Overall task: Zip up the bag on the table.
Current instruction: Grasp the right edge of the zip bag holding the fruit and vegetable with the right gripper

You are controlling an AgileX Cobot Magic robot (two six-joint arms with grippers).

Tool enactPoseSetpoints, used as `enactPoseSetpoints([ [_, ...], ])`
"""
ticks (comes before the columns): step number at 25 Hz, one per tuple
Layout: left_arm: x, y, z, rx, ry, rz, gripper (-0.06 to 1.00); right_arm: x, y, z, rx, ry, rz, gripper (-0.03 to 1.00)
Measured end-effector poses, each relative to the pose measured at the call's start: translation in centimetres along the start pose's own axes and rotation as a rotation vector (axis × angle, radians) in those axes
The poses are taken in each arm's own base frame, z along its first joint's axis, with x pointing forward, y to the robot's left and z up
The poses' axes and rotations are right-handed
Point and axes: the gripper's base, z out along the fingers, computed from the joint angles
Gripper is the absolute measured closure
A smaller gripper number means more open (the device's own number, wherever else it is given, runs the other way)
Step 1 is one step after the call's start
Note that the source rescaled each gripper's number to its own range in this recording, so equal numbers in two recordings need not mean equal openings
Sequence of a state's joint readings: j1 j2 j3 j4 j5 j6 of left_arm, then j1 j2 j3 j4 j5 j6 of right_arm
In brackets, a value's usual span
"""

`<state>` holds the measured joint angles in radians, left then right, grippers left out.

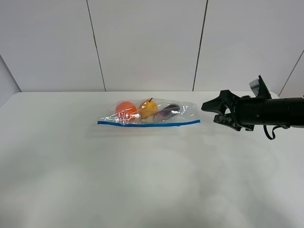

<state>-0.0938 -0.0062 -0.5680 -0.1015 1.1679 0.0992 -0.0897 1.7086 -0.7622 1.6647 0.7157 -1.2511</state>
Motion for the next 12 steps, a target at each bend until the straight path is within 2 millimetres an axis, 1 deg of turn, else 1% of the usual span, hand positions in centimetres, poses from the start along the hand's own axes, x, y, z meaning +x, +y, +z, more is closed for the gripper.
enactPoseSetpoints([
  [8,0.0,0.0,0.0,0.000,0.000,0.000,-0.06,-0.7,-1.3,2.2,-0.041,0.033,0.027,-0.03],
  [12,0.0,0.0,0.0,0.000,0.000,0.000,-0.06,-0.4,-2.2,3.4,-0.073,0.061,0.050,-0.03],
])
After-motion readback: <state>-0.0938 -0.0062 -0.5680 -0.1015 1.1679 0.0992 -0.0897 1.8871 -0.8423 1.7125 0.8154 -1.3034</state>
